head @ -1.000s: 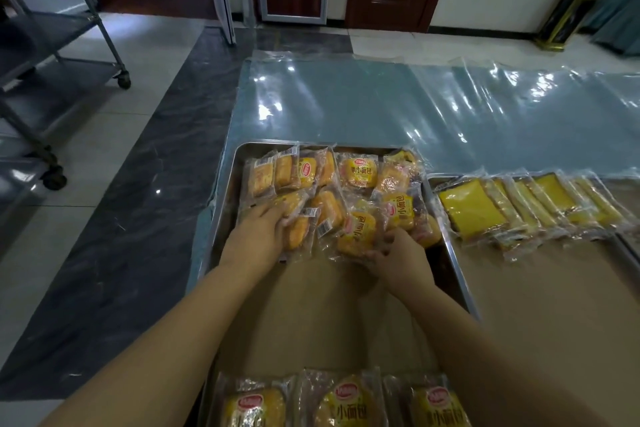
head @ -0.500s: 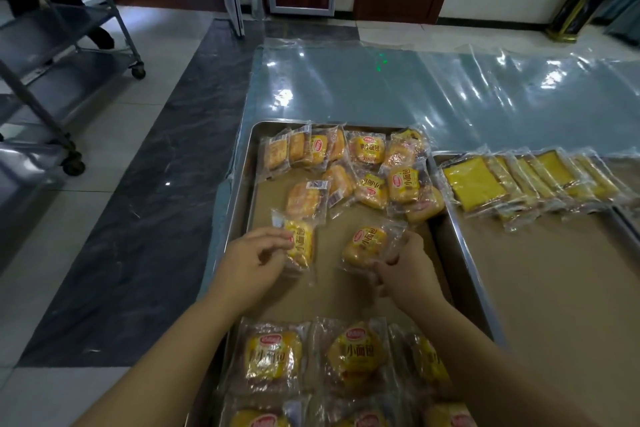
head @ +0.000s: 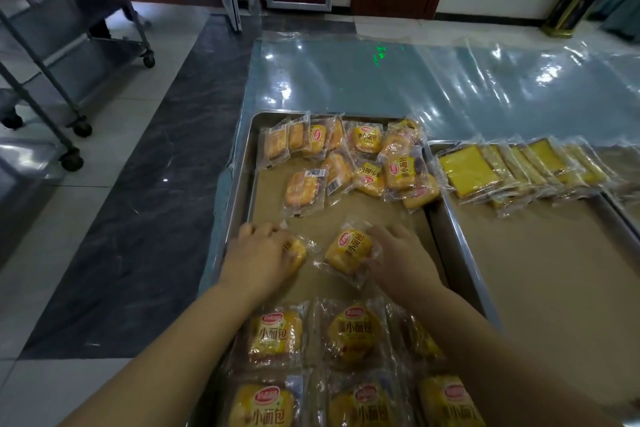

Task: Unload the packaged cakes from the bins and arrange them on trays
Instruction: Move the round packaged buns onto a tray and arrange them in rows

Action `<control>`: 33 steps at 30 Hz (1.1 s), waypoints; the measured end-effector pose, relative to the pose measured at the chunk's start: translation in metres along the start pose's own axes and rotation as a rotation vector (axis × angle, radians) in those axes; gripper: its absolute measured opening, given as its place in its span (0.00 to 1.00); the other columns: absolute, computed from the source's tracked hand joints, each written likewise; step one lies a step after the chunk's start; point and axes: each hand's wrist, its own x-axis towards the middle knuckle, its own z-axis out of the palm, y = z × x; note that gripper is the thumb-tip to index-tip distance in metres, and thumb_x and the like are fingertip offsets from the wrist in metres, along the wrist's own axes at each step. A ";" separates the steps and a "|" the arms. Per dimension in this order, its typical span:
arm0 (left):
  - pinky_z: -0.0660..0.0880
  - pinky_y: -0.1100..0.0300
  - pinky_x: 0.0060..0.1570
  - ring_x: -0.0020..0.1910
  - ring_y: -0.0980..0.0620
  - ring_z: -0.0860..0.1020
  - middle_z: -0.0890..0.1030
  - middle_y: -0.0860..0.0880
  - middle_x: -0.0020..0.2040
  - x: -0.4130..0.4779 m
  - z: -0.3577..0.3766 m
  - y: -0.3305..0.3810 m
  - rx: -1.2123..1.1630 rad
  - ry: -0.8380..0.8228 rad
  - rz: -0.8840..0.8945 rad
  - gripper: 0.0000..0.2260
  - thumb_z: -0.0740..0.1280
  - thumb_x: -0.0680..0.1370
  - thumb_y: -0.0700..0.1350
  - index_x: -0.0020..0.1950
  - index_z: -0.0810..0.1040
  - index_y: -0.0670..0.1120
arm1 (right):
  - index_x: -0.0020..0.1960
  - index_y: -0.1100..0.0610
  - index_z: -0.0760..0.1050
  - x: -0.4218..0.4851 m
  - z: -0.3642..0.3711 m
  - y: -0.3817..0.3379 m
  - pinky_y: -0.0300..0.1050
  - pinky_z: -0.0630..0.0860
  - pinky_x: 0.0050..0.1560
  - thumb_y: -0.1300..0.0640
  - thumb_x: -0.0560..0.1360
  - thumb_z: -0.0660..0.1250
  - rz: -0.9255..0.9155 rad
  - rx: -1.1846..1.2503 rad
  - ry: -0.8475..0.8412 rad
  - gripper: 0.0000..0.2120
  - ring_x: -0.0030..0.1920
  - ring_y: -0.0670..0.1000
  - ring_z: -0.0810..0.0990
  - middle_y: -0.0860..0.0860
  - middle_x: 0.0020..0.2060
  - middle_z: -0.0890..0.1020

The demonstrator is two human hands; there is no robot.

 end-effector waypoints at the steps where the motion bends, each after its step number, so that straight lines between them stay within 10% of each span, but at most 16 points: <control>1: 0.67 0.51 0.60 0.62 0.47 0.65 0.70 0.51 0.67 0.000 0.004 0.005 0.035 -0.041 -0.022 0.17 0.57 0.79 0.54 0.68 0.69 0.52 | 0.67 0.44 0.66 0.003 0.001 0.000 0.50 0.70 0.59 0.53 0.74 0.66 -0.067 -0.039 -0.047 0.23 0.66 0.54 0.65 0.50 0.65 0.69; 5: 0.66 0.50 0.63 0.66 0.46 0.66 0.67 0.49 0.70 0.000 0.015 0.012 0.077 -0.096 -0.010 0.18 0.57 0.80 0.51 0.70 0.65 0.50 | 0.70 0.41 0.62 0.011 0.008 -0.003 0.56 0.69 0.62 0.50 0.77 0.62 -0.154 -0.207 -0.230 0.23 0.72 0.55 0.56 0.48 0.73 0.58; 33: 0.69 0.58 0.57 0.59 0.54 0.68 0.72 0.56 0.60 -0.014 0.001 0.014 -0.209 0.050 0.046 0.16 0.67 0.74 0.55 0.61 0.74 0.55 | 0.68 0.48 0.67 -0.009 -0.007 -0.007 0.51 0.72 0.58 0.45 0.74 0.65 0.078 -0.004 -0.001 0.24 0.63 0.54 0.69 0.51 0.65 0.69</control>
